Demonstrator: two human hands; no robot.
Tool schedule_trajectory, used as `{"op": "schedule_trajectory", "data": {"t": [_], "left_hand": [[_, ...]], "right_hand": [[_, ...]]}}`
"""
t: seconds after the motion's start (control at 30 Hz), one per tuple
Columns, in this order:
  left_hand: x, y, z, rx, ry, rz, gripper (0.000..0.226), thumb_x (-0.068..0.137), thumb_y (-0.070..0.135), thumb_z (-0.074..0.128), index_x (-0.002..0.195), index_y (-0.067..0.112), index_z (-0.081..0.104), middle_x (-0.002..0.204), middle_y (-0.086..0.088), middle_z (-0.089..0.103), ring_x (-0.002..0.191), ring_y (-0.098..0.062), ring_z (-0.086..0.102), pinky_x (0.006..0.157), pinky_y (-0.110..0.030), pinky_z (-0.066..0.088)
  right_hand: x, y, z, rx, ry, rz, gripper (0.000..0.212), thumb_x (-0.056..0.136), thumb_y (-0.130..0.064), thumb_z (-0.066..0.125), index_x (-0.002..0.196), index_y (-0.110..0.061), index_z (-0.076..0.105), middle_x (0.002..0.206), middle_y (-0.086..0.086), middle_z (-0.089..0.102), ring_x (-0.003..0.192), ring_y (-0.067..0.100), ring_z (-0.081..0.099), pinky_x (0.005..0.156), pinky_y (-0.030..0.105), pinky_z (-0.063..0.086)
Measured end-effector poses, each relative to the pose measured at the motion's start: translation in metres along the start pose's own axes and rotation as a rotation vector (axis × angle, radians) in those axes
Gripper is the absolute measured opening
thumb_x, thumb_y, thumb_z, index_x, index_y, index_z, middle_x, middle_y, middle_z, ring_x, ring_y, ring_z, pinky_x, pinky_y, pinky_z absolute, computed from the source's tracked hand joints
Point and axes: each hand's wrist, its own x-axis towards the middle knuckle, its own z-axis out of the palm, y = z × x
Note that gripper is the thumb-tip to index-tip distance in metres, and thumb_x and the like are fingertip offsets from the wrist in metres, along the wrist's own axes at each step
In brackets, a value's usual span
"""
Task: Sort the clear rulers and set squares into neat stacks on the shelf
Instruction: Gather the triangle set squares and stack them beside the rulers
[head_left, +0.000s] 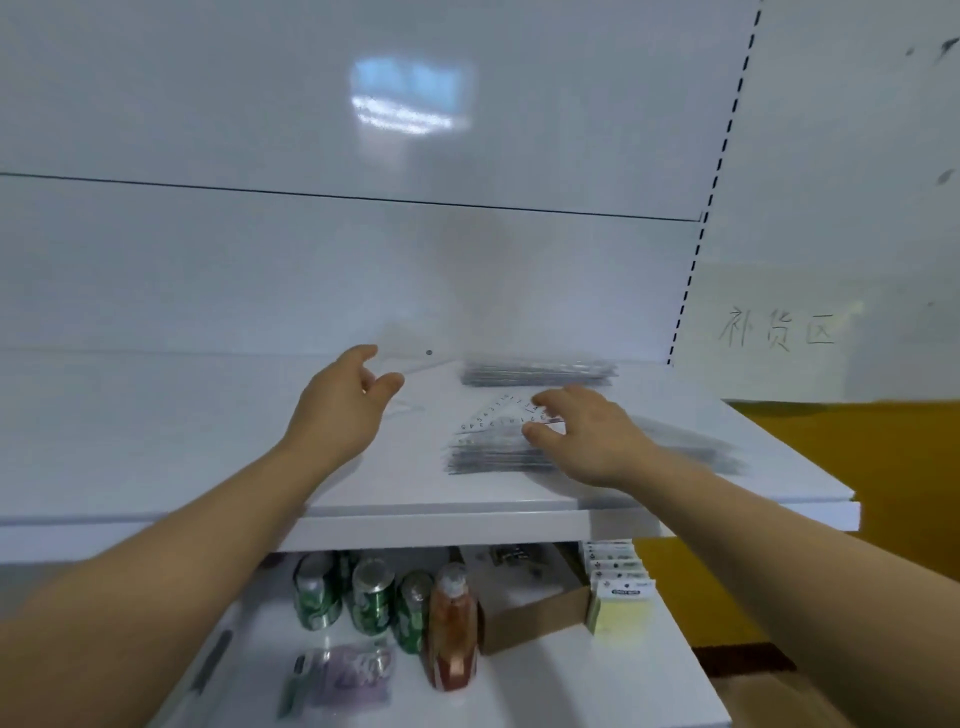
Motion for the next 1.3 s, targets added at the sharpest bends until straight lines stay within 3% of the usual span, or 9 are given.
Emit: {"op": "schedule_trajectory", "data": {"t": [0.23, 0.5, 0.67, 0.93, 1.07, 1.3], "left_hand": [[-0.030, 0.008, 0.013, 0.024, -0.164, -0.012, 0.050, 0.093, 0.038, 0.052, 0.139, 0.019, 0.042, 0.110, 0.006, 0.055, 0.102, -0.010, 0.047, 0.089, -0.024, 0.034], [-0.038, 0.024, 0.037, 0.060, -0.297, 0.042, 0.057, 0.093, 0.042, 0.052, 0.142, 0.017, 0.039, 0.144, -0.001, 0.045, 0.128, -0.015, 0.044, 0.100, -0.023, 0.031], [-0.040, 0.030, 0.049, 0.159, -0.341, 0.103, 0.059, 0.093, 0.047, 0.048, 0.144, 0.018, 0.036, 0.148, 0.000, 0.039, 0.134, -0.017, 0.037, 0.109, -0.028, 0.027], [-0.036, 0.037, 0.058, 0.186, -0.371, 0.086, 0.060, 0.094, 0.047, 0.046, 0.146, 0.019, 0.032, 0.144, -0.001, 0.044, 0.129, -0.018, 0.044, 0.106, -0.030, 0.032], [-0.038, 0.040, 0.060, 0.187, -0.400, 0.081, 0.070, 0.088, 0.050, 0.056, 0.146, 0.019, 0.032, 0.147, -0.002, 0.041, 0.130, -0.018, 0.043, 0.106, -0.030, 0.033], [-0.038, 0.042, 0.061, 0.186, -0.407, 0.094, 0.064, 0.089, 0.046, 0.056, 0.145, 0.021, 0.035, 0.148, 0.000, 0.040, 0.132, -0.016, 0.041, 0.106, -0.027, 0.031]], "right_hand": [[0.000, -0.001, 0.003, -0.042, -0.100, -0.028, 0.053, 0.095, -0.051, 0.036, 0.139, -0.021, 0.044, 0.136, 0.007, 0.048, 0.122, 0.025, 0.046, 0.102, 0.039, 0.036], [-0.013, 0.020, -0.008, -0.074, 0.031, -0.014, 0.055, 0.096, -0.052, 0.033, 0.141, -0.021, 0.042, 0.145, 0.004, 0.043, 0.133, 0.022, 0.037, 0.108, 0.037, 0.029], [-0.031, 0.056, -0.010, -0.267, -0.049, 0.136, 0.067, 0.091, -0.063, 0.030, 0.148, -0.026, 0.026, 0.156, 0.003, 0.024, 0.142, 0.022, 0.020, 0.116, 0.044, 0.013], [-0.039, 0.065, -0.001, -0.210, -0.049, 0.151, 0.066, 0.092, -0.062, 0.027, 0.148, -0.028, 0.023, 0.157, 0.000, 0.020, 0.144, 0.020, 0.018, 0.117, 0.044, 0.010], [-0.039, 0.067, 0.001, -0.204, -0.043, 0.145, 0.064, 0.093, -0.060, 0.024, 0.149, -0.029, 0.020, 0.158, 0.000, 0.018, 0.145, 0.019, 0.014, 0.118, 0.045, 0.006], [-0.038, 0.065, -0.006, -0.213, -0.094, 0.142, 0.066, 0.093, -0.060, 0.024, 0.150, -0.028, 0.016, 0.159, 0.001, 0.012, 0.147, 0.019, 0.008, 0.118, 0.048, -0.002]]}}
